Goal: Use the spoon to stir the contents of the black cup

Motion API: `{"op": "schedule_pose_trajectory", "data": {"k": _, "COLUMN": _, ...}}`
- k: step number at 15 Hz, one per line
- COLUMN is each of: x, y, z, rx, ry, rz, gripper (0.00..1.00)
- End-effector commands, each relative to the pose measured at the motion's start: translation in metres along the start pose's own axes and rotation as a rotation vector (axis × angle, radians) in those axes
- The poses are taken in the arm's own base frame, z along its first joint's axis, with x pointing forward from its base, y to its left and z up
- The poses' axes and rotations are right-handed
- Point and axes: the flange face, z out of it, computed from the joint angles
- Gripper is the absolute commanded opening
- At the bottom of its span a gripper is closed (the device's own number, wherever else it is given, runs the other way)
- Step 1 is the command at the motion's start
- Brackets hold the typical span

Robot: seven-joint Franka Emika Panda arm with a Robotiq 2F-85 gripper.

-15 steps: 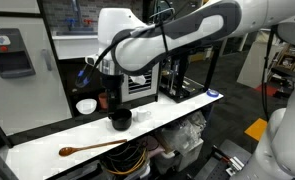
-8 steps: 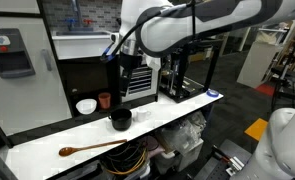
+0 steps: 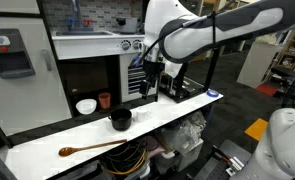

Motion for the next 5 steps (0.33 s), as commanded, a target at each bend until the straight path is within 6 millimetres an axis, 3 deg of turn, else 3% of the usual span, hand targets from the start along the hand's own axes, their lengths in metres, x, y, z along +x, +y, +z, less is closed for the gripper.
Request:
{"op": "schedule_pose_trajectory", "data": {"k": 1, "x": -0.033, "y": 0.009, "z": 0.020, "rx": 0.014, "ry": -0.006, "rz": 0.129, "gripper": 1.00}}
{"op": "schedule_pose_trajectory", "data": {"k": 2, "x": -0.036, "y": 0.009, "z": 0.024, "rx": -0.009, "ry": 0.016, "rz": 0.170, "gripper": 1.00}}
{"op": "schedule_pose_trajectory", "data": {"k": 3, "x": -0.020, "y": 0.005, "z": 0.018, "rx": 0.004, "ry": -0.020, "rz": 0.102, "gripper": 1.00}}
{"op": "schedule_pose_trajectory", "data": {"k": 5, "x": -0.028, "y": 0.005, "z": 0.024, "rx": 0.000, "ry": -0.008, "rz": 0.144, "gripper": 1.00}}
